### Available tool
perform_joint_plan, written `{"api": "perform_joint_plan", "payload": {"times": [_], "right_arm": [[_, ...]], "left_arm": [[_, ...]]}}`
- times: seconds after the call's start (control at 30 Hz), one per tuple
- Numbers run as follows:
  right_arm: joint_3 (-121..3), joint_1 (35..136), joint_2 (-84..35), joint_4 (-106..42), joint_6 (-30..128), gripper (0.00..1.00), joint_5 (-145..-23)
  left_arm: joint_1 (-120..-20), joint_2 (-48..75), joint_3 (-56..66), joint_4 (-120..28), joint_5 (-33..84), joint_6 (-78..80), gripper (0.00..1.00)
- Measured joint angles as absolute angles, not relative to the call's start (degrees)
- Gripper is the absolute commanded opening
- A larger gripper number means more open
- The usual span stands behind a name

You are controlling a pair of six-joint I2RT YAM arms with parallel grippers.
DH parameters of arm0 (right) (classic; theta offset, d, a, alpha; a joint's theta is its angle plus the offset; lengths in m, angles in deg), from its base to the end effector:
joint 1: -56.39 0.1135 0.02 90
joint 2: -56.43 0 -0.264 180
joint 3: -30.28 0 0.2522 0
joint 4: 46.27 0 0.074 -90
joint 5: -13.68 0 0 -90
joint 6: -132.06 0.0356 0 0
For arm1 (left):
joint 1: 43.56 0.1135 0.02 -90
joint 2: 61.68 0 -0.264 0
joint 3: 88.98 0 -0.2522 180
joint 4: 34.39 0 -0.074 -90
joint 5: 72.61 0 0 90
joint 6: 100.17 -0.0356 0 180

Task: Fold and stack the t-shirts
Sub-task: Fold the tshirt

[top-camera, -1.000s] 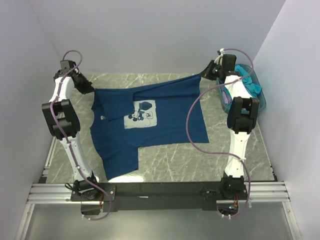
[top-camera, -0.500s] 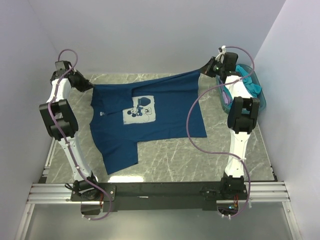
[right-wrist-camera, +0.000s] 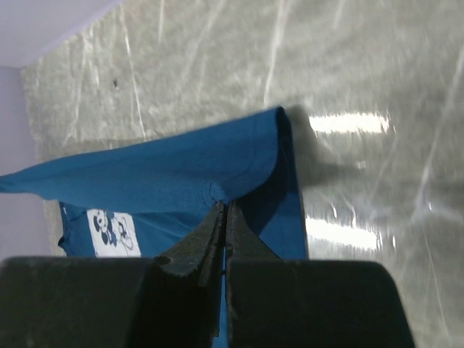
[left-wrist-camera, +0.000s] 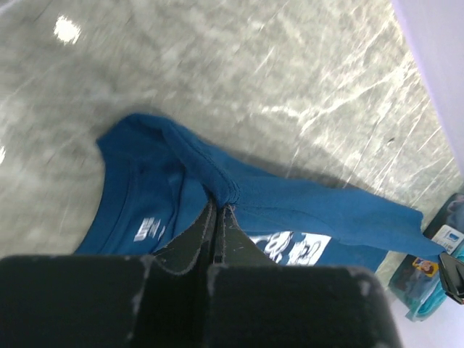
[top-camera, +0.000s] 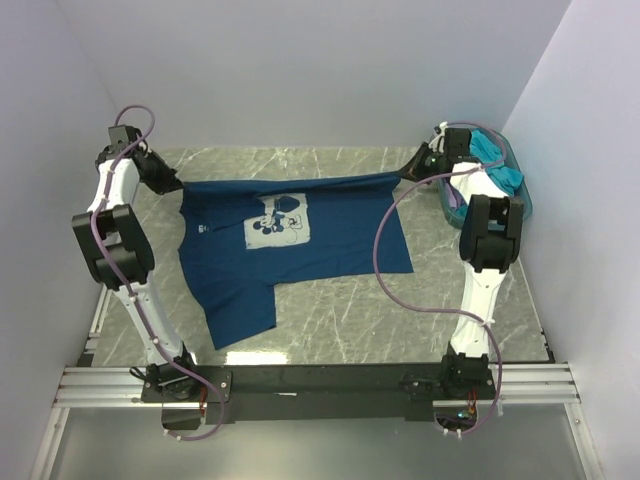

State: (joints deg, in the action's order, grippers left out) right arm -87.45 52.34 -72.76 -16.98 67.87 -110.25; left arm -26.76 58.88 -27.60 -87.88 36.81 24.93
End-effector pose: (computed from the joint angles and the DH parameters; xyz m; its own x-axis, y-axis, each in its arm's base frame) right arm 0.5126 -0.0164 0.2004 -0.7443 0.4149 -0.5234 -0.0435 0.7519 0.6578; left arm 0.4508 0.1237 0.2437 -0.5920 -0.7452 -0.3068 -0.5285 0.6464 -0.5503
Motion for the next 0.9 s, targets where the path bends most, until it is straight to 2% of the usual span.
{"api": "perform_joint_plan", "payload": {"times": [0.27,0.5,0.9], "right_arm": [[-83.64,52.34,-68.3,-15.1,67.65,0.0,-108.7],[-83.47,52.34,-68.32,-12.55,66.58,0.0,-108.0],[-81.76,52.34,-71.1,-8.15,65.99,0.01,-105.44]], "left_arm": [[-26.76,53.85,-21.68,-88.71,34.91,24.36,0.02],[-26.76,53.61,-14.6,-88.25,32.72,23.94,0.02],[-26.92,53.61,-11.12,-87.42,31.01,23.88,0.03]]}}
